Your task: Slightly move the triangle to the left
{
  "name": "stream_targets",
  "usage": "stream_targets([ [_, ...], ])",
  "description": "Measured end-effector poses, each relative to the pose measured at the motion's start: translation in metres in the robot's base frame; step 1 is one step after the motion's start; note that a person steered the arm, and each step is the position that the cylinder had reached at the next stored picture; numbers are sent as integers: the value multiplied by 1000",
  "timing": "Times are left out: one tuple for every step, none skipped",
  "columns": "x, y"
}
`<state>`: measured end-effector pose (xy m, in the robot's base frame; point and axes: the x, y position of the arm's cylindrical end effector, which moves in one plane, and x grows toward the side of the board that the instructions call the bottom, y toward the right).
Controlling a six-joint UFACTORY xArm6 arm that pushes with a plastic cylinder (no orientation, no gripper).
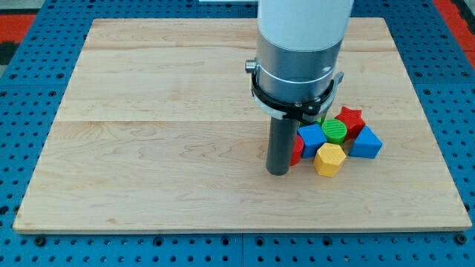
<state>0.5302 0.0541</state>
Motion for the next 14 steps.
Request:
stream_targets([
  [0,4],
  [0,10],
  [0,17],
  [2,20],
  [44,15],
  [57,56],
  [52,101],
  [12,155],
  [-15,162],
  [-36,171],
  [-47,171],
  [-30,171],
  [-19,170],
  [-26,168],
])
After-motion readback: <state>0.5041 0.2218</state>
